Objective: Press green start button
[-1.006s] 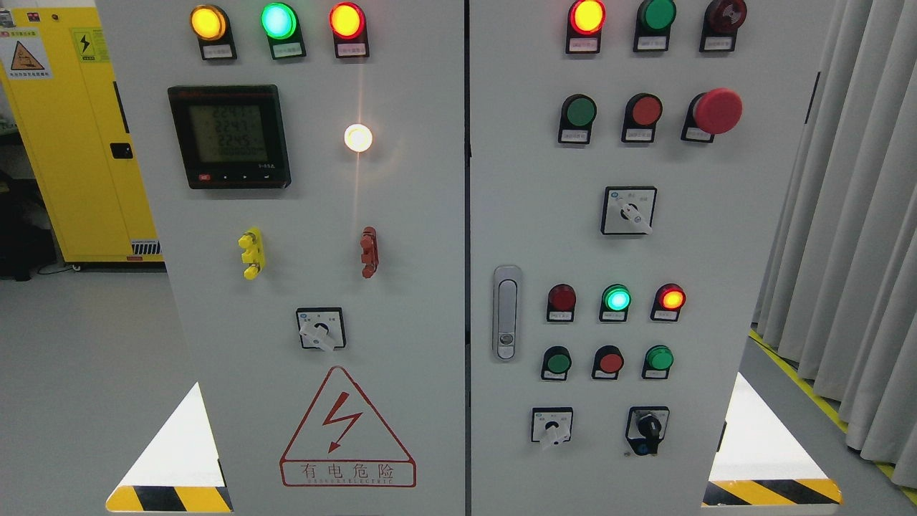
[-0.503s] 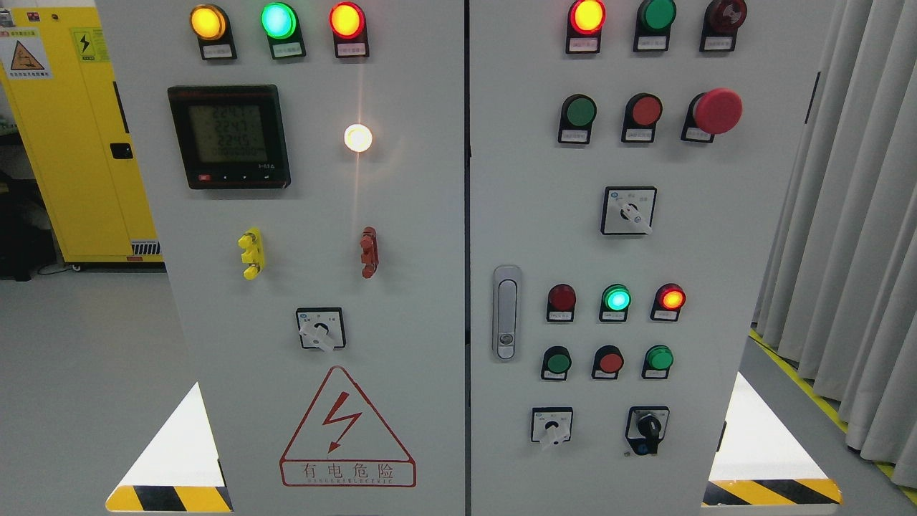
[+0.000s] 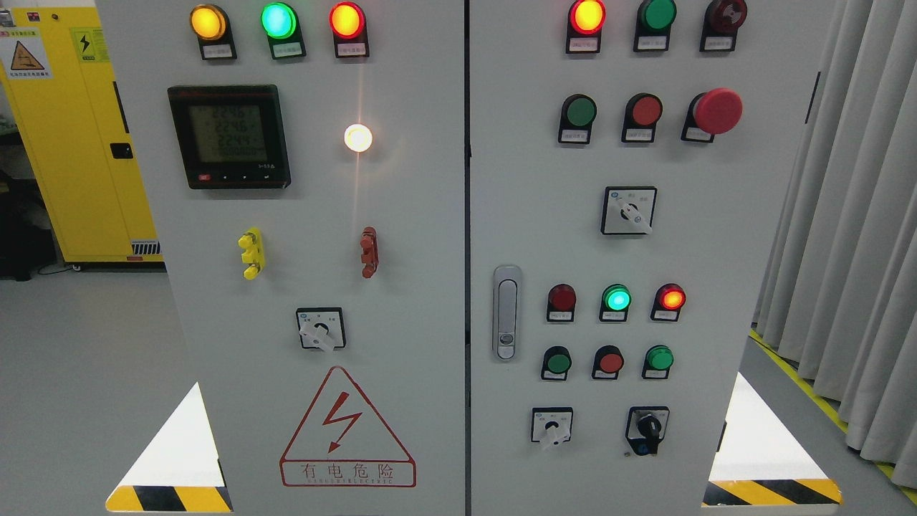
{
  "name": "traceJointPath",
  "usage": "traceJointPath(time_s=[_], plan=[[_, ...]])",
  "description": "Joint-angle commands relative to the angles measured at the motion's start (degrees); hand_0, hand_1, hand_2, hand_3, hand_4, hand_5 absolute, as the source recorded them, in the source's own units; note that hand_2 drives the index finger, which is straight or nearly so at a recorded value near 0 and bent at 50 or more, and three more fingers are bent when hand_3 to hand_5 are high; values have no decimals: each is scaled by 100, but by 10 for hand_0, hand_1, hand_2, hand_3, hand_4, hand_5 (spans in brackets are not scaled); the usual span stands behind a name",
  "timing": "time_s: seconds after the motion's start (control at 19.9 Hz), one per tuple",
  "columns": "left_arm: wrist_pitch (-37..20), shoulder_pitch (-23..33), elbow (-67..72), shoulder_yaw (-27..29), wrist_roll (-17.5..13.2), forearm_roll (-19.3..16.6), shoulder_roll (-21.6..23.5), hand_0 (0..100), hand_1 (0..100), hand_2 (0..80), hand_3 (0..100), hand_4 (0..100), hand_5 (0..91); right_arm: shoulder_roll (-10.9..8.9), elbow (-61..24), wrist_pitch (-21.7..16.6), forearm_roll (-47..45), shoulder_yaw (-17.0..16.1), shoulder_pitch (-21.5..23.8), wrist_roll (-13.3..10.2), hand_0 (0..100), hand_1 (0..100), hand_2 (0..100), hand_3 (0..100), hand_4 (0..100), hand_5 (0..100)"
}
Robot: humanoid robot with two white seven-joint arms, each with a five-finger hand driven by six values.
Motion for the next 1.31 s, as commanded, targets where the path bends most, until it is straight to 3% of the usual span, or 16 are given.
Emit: traceJointPath(time_s=[0.0, 0.4, 0.6, 1.26], plan=[[-3, -189, -158, -5, -5, 0, -94, 120, 556, 0, 0, 0, 0, -59, -1637, 3, 686, -416, -420, 32, 299, 579, 0, 629, 625, 420], [-3, -189, -158, -13, -5, 0, -94, 120, 556, 0, 0, 0, 0, -59, -2086, 21, 924, -408, -877, 50, 307, 586, 0, 641, 635, 422], [-3, -189, -158, -13, -5, 0, -94, 120, 556, 0, 0, 0, 0, 63, -2165, 21, 950, -346, -1149, 471, 310, 591, 0, 643, 635, 420], [-3, -189, -158, -13, -5, 0, -94, 120, 556, 0, 0, 0, 0, 222, -1454, 65, 1188, 93, -2099, 700, 315, 597, 0, 685, 634, 418]])
